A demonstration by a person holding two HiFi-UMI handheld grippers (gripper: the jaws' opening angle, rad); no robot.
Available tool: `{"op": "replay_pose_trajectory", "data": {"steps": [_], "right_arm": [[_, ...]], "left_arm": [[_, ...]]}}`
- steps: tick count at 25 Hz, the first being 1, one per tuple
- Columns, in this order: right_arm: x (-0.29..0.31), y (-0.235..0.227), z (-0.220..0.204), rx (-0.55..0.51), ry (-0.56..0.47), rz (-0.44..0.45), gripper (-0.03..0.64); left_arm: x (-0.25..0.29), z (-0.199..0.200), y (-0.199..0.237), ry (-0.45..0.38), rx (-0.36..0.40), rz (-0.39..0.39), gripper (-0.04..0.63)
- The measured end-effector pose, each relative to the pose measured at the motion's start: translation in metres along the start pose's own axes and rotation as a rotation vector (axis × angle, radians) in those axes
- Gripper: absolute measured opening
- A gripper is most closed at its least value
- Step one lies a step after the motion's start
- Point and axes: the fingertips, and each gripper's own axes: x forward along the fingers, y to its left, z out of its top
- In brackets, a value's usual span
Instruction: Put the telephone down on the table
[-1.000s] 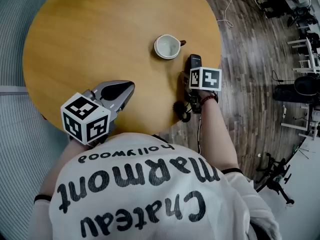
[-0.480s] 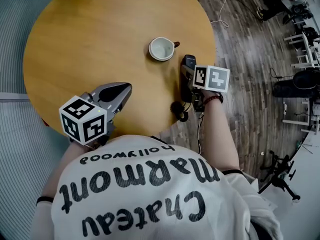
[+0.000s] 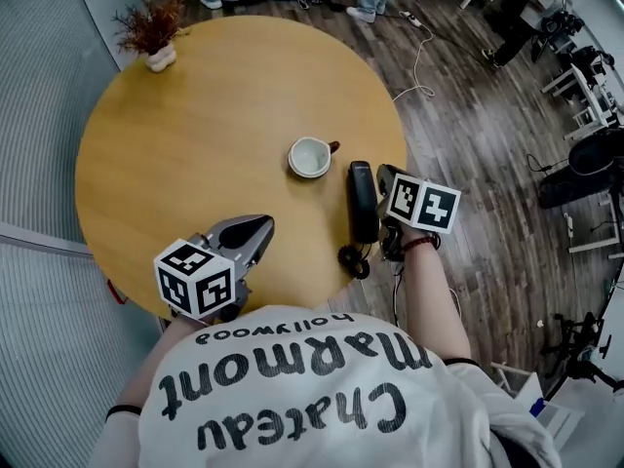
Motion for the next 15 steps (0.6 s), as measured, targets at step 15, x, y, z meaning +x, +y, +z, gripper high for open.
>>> {"op": "replay_pose_trajectory", "data": {"steps": [15], "right_arm": [[-0.088,0.084,0.066,-0.192,-0.204,0.175,0.015]], "left_arm": [[-0.042,0.081,-0.015,-0.189,0.099,0.013,0.009]]}}
